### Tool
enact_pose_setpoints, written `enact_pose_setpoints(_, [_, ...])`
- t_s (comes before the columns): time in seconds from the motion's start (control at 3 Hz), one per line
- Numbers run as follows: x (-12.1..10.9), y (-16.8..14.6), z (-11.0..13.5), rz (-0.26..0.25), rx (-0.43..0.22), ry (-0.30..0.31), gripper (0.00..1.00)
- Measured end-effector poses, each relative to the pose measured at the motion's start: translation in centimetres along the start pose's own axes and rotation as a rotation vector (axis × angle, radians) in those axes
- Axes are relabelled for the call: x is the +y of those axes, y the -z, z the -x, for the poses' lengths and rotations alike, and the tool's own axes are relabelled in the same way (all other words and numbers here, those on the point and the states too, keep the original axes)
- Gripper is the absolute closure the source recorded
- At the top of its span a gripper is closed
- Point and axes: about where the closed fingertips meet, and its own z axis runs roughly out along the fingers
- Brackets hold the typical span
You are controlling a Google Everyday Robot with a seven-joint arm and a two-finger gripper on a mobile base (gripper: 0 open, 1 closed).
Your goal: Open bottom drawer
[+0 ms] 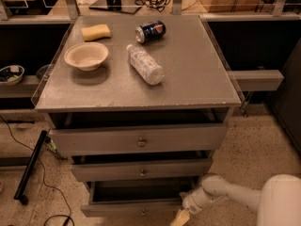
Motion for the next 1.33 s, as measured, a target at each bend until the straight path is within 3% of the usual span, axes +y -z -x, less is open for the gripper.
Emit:
enact_pose_setpoints(1.0, [0.0, -0.01, 0.0, 0.0, 0.0, 0.0, 0.89])
enact_pose_setpoints(1.33, [0.01, -0.01, 0.0, 0.0, 0.0, 0.0, 1.0])
